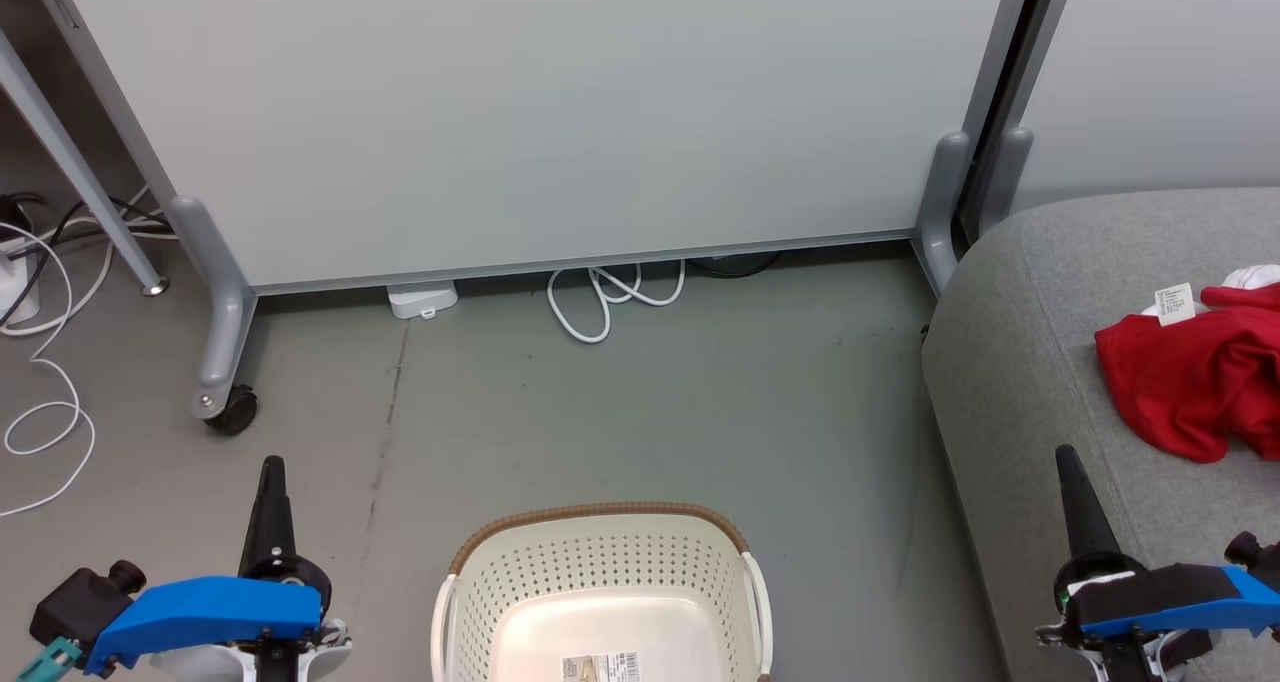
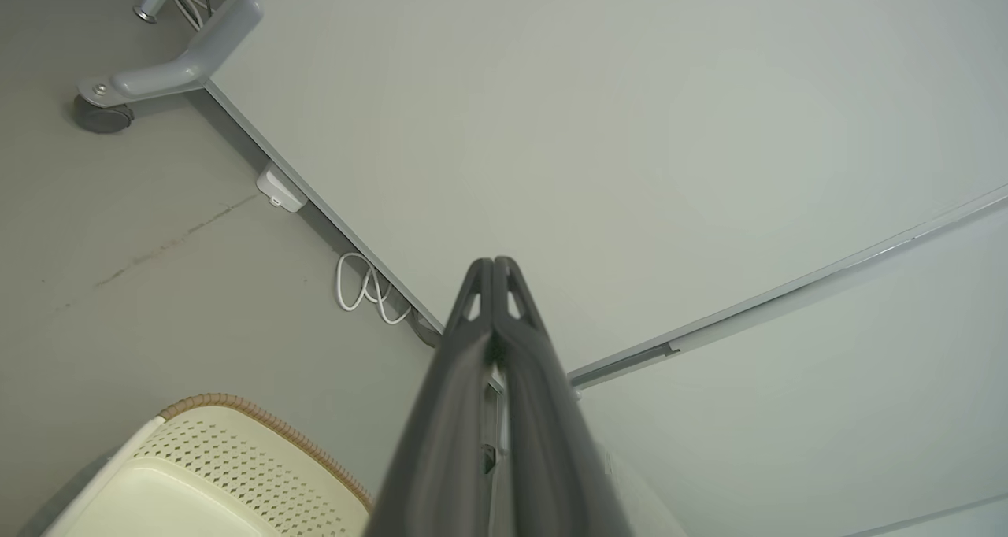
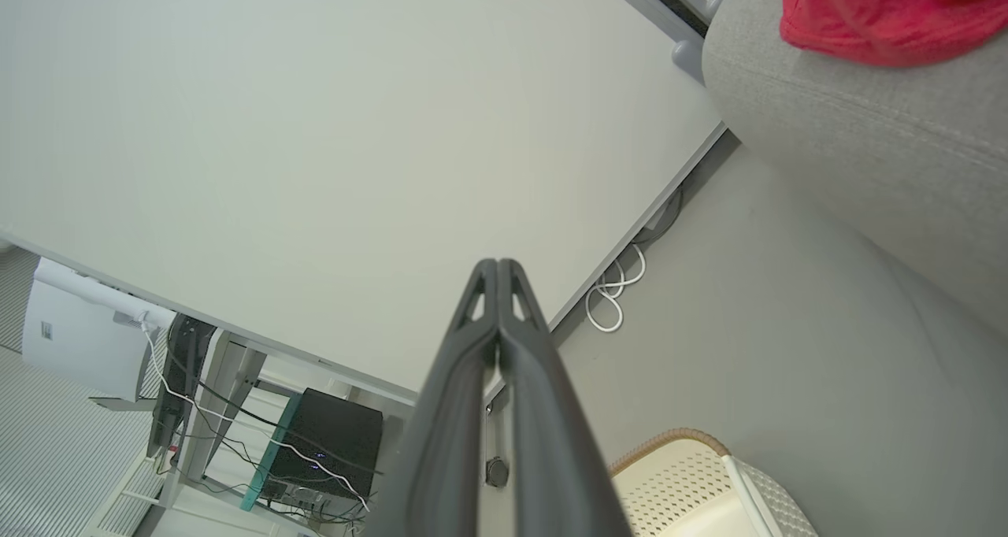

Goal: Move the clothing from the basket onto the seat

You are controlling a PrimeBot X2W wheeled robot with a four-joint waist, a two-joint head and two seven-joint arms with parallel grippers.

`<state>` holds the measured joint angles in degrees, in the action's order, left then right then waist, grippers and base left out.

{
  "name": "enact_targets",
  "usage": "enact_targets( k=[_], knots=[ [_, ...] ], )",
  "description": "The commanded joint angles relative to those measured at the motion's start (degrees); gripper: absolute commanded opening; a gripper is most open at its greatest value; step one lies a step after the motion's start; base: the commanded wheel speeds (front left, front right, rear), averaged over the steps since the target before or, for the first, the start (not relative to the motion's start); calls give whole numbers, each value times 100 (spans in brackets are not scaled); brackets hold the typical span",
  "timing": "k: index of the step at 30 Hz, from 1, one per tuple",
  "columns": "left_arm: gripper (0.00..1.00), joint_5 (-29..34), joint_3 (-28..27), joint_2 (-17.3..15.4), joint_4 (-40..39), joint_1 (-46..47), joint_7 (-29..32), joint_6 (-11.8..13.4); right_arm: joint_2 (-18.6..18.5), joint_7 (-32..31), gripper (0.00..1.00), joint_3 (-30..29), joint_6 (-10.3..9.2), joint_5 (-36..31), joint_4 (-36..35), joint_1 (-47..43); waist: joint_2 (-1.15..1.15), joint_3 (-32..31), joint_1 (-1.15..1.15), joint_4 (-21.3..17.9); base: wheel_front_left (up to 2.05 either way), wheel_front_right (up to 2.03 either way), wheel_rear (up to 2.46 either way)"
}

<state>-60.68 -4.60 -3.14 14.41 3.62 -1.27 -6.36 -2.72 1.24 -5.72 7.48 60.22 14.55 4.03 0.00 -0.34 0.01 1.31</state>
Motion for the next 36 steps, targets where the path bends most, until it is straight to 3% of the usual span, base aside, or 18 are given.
enact_targets(
  k=[1, 36],
  knots=[
    [0, -122, -23, -9, -76, 130, 28, 15, -23, -30, 0, -14, 2, 134, -52, 142, 0, 0, 0, -2, 0, 0, 0],
    [0, -2026, -149, 12, -161, 250, 516, 44, -26, -516, 0, -70, 2, 2057, -16, 263, 0, 16, -1, -74, 0, 0, 0]
  ],
)
